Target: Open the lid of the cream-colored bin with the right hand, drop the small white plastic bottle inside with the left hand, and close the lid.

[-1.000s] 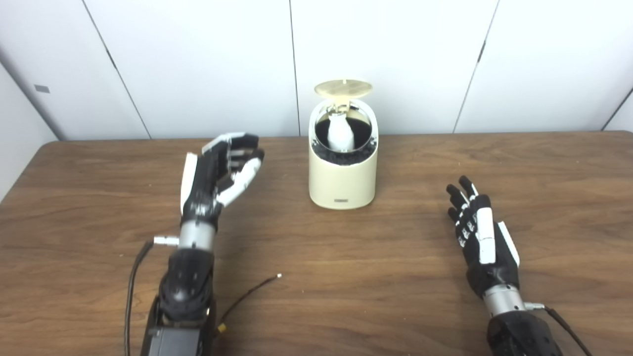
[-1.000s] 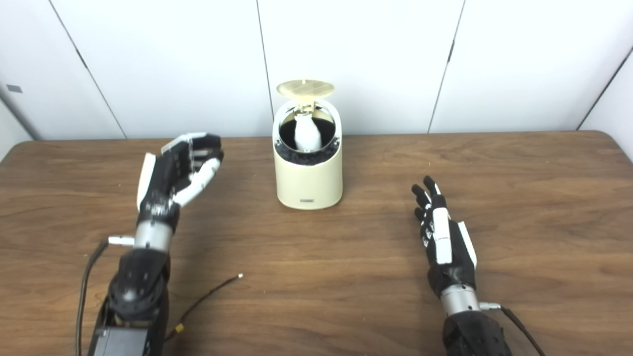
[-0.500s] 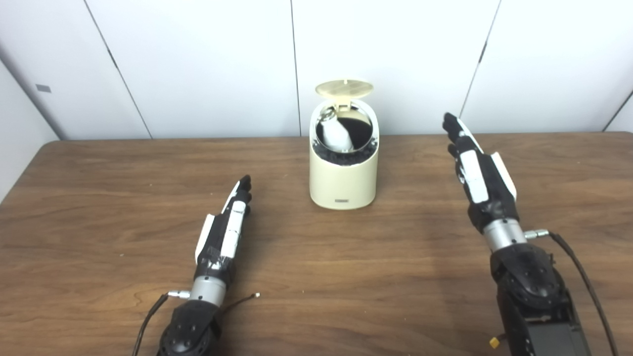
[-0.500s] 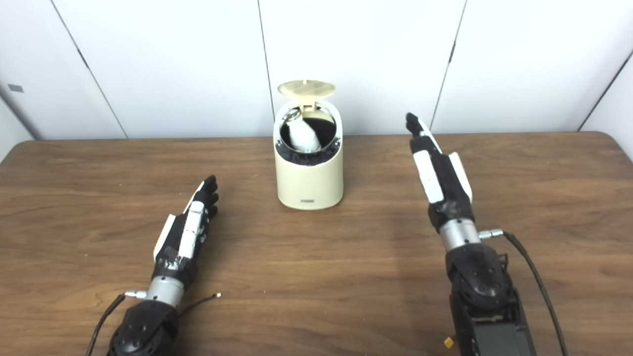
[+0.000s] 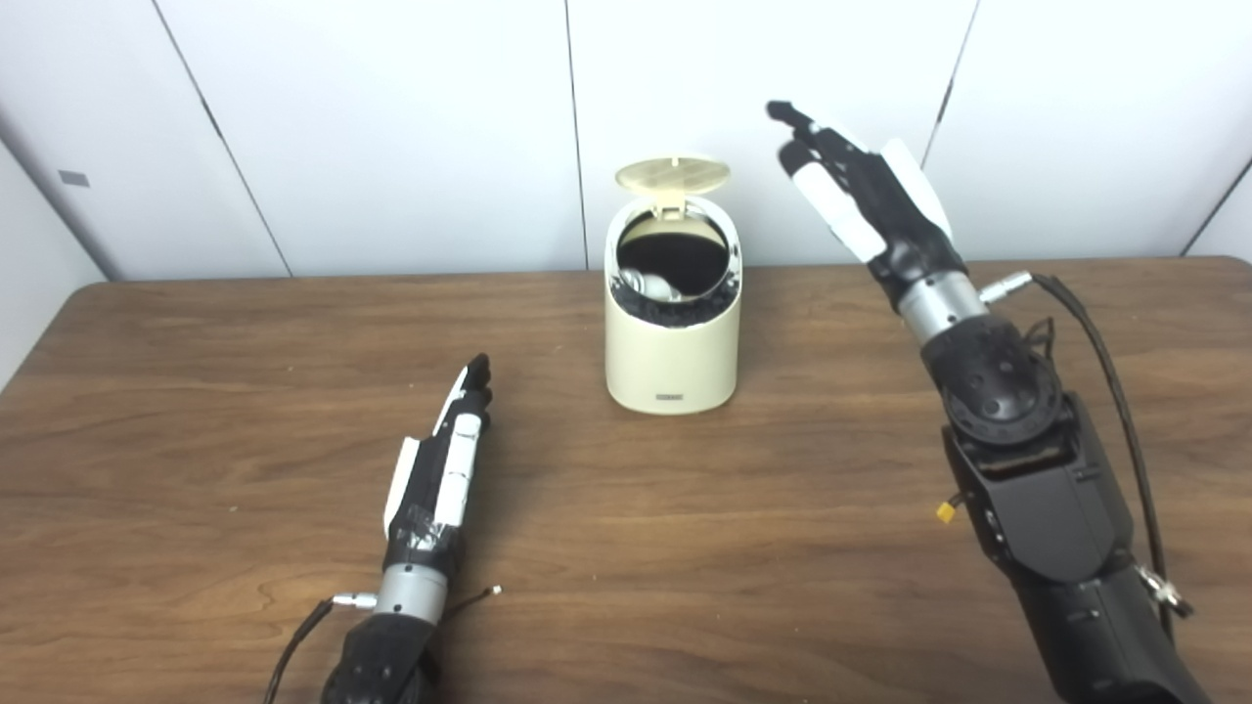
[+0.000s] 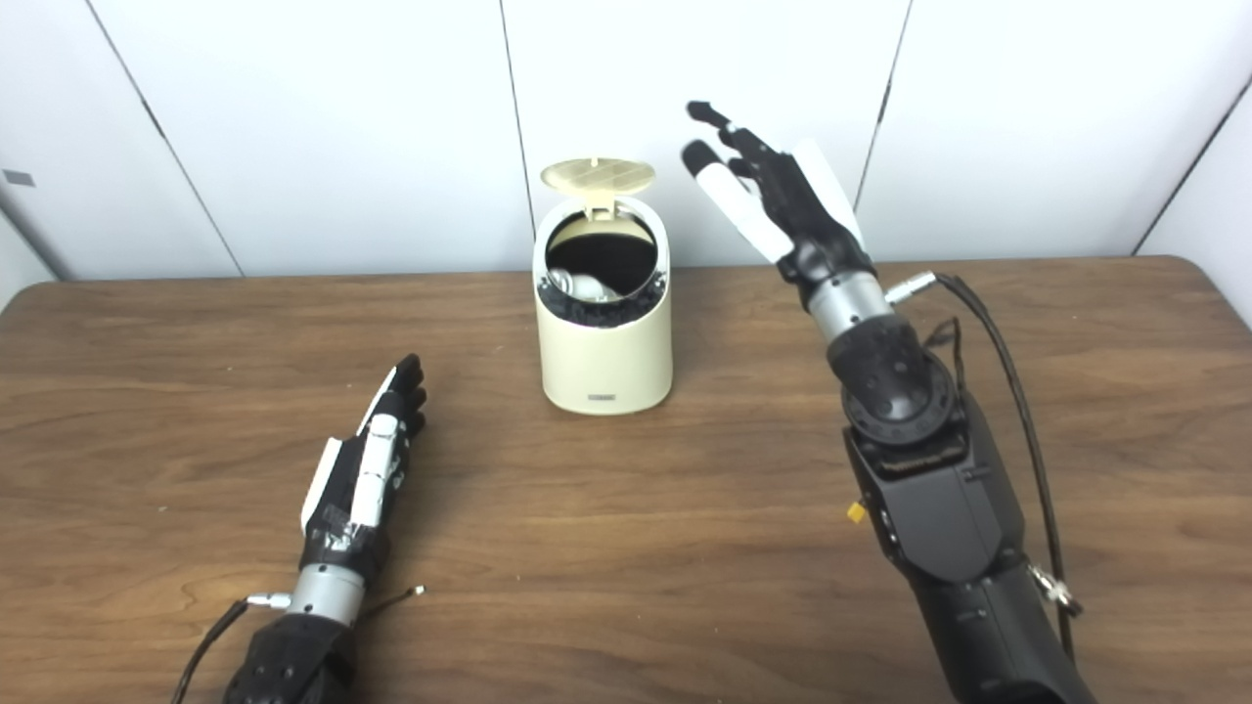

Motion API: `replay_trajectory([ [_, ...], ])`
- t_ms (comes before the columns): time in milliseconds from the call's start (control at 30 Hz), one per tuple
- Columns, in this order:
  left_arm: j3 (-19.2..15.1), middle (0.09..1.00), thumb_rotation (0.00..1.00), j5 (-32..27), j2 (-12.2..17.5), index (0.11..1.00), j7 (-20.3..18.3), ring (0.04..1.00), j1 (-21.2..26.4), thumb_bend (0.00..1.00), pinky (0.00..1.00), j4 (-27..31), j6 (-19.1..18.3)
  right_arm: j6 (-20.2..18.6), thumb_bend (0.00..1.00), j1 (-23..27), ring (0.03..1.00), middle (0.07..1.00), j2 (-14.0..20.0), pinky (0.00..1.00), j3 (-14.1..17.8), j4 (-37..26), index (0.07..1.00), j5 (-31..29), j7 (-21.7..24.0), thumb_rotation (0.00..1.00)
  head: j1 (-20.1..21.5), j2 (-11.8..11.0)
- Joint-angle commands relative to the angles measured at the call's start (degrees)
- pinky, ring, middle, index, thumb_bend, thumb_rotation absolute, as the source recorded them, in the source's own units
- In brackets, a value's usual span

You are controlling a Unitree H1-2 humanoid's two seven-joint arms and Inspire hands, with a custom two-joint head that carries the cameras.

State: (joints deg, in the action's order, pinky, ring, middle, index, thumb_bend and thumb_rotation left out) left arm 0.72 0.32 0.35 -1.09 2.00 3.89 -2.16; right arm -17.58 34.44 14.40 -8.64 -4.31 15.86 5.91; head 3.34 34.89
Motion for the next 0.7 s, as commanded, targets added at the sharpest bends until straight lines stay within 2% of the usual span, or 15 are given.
replay_trajectory([
  [0,0.64,1.0,1.0,1.27,-0.43,1.0,0.38,1.0,-0.51,0.56,1.0,-0.39,-0.83,1.8,0.6,4.8,0.915,0.913,0.69,0.86,-0.33,0.71,0.866,1.53,0.44,1.0,-0.03,0.05],
  [200,1.38,1.0,1.0,1.86,-0.86,1.0,0.83,1.0,-0.59,0.56,1.0,0.39,-1.63,1.82,0.61,8.92,0.94,0.919,-0.27,0.91,-3.09,5.28,0.873,5.3,0.69,1.0,-0.35,0.1],
  [300,1.6,1.0,1.0,2.44,-1.03,1.0,1.22,1.0,-0.65,0.56,1.0,0.61,-1.75,1.56,0.62,10.25,0.984,0.96,-0.72,0.94,-4.84,6.15,0.887,7.41,1.11,1.0,-0.46,0.24],
  [500,1.79,1.0,1.0,2.71,-1.52,1.0,1.6,1.0,-0.73,0.58,1.0,1.24,-2.53,2.16,0.63,10.28,0.995,0.971,-0.59,0.94,-6.57,5.11,0.868,9.84,2.07,1.0,-0.69,0.45],
  [667,1.82,1.0,1.0,2.92,-1.47,1.0,1.82,1.0,-0.5,0.56,1.0,1.05,-2.45,2.87,0.6,9.46,0.995,0.972,0.24,0.95,-7.6,3.03,0.844,11.43,3.79,1.0,-0.73,0.52],
])
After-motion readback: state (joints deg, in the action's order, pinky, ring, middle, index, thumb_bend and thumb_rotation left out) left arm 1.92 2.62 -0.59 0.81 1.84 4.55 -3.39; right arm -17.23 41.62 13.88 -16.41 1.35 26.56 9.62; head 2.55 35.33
